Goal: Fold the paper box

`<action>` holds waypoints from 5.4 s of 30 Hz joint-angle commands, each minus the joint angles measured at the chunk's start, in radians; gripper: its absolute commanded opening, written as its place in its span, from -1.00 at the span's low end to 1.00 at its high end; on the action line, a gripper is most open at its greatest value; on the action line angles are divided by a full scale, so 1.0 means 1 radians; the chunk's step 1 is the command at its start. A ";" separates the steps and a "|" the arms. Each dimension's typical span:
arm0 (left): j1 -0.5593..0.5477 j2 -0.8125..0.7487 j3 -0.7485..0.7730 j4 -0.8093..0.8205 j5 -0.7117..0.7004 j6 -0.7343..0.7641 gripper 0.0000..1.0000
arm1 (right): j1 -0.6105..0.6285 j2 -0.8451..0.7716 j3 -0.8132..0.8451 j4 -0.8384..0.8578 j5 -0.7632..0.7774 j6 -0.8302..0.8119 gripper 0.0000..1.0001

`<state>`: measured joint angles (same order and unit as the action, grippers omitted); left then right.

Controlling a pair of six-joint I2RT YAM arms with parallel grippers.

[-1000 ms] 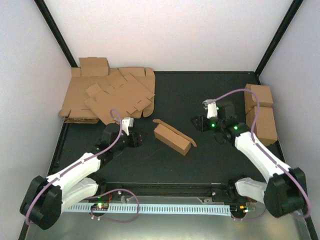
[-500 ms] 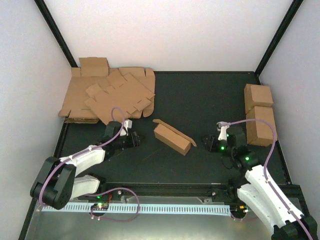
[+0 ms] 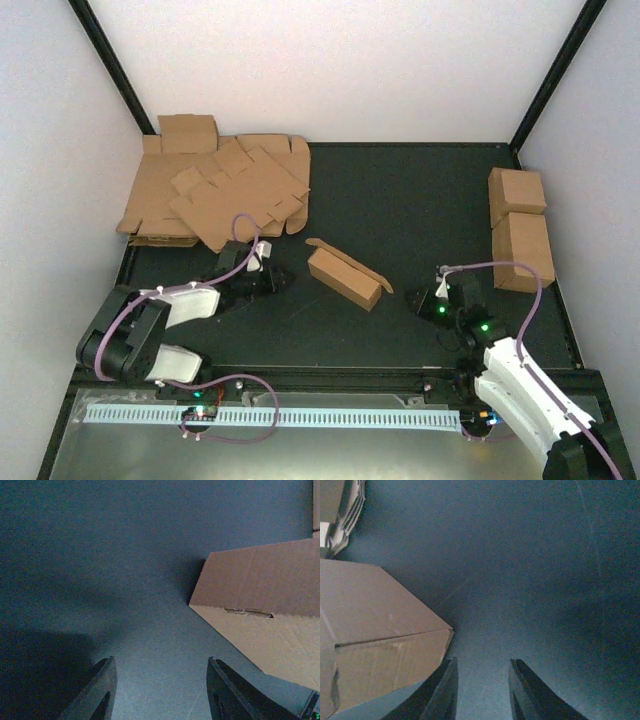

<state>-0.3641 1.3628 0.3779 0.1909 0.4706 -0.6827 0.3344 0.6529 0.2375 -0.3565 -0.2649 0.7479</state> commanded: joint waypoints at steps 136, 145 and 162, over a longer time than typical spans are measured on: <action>-0.168 -0.653 0.132 -0.584 -0.196 0.162 0.09 | 0.054 0.276 0.303 0.084 -0.294 -0.272 -0.96; -0.171 -0.681 0.159 -0.596 -0.223 0.165 0.97 | 0.188 0.228 0.322 0.213 -0.329 -0.225 -0.96; -0.284 -0.643 0.196 -0.537 -0.244 0.234 0.50 | 0.362 0.404 0.282 0.529 -0.191 -0.092 -0.96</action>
<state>-0.5911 0.6762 0.4988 -0.3168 0.2913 -0.4976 0.6811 1.0180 0.5117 0.0830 -0.5156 0.6315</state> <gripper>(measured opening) 0.774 0.018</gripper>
